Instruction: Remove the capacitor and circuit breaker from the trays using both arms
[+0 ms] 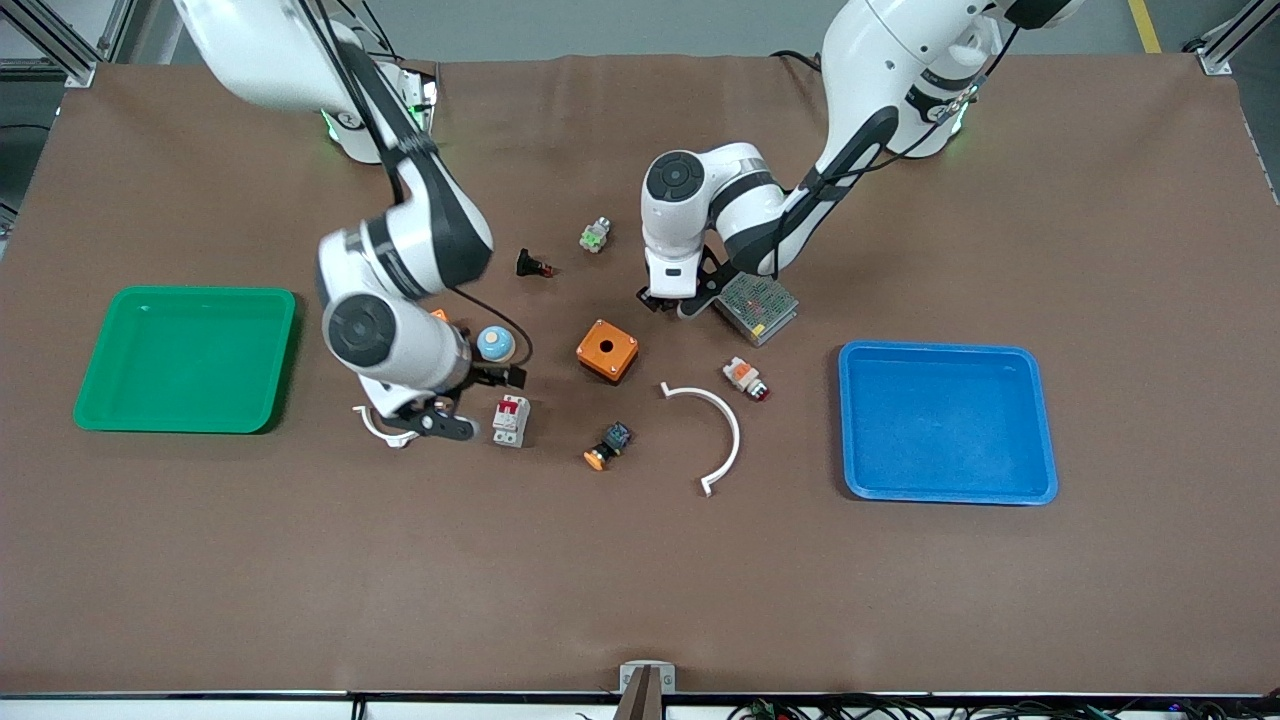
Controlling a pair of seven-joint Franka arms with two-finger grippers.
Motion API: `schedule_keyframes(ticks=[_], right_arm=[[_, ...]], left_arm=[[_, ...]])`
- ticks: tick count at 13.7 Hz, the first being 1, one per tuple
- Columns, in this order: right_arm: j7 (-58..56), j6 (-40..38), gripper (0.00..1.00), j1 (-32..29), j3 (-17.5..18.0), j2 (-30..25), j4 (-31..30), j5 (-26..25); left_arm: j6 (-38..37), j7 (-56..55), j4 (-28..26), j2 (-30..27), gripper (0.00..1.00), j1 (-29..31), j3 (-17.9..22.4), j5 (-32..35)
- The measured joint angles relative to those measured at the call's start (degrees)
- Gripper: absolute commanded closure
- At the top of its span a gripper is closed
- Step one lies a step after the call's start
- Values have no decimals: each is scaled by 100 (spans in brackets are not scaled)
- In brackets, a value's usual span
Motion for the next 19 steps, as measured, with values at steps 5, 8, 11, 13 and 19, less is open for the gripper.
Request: schedule_keyframes(ticks=[5, 8, 11, 13, 19], right_arm=[[-781, -1008, 0, -1021, -71, -1915, -1079, -163], [-1902, -1031, 0, -1864, -92, -2309, -1494, -275], [-2655, -1024, 0, -2372, -101, -2441, -1547, -472], [-2965, -990, 0, -2543, -97, -2550, -1547, -664], [-3770, -905, 0, -3085, -94, -2668, -1412, -717]], left_arm=[[-1072, -122, 937, -100, 0, 138, 36, 25], [-2545, 430, 1979, -290, 0, 350, 48, 96], [-3471, 1840, 2563, -615, 1, 801, 88, 109], [-3596, 2828, 2662, -955, 1, 1340, 83, 108], [-3913, 5449, 2908, -1561, 0, 2486, 77, -156]])
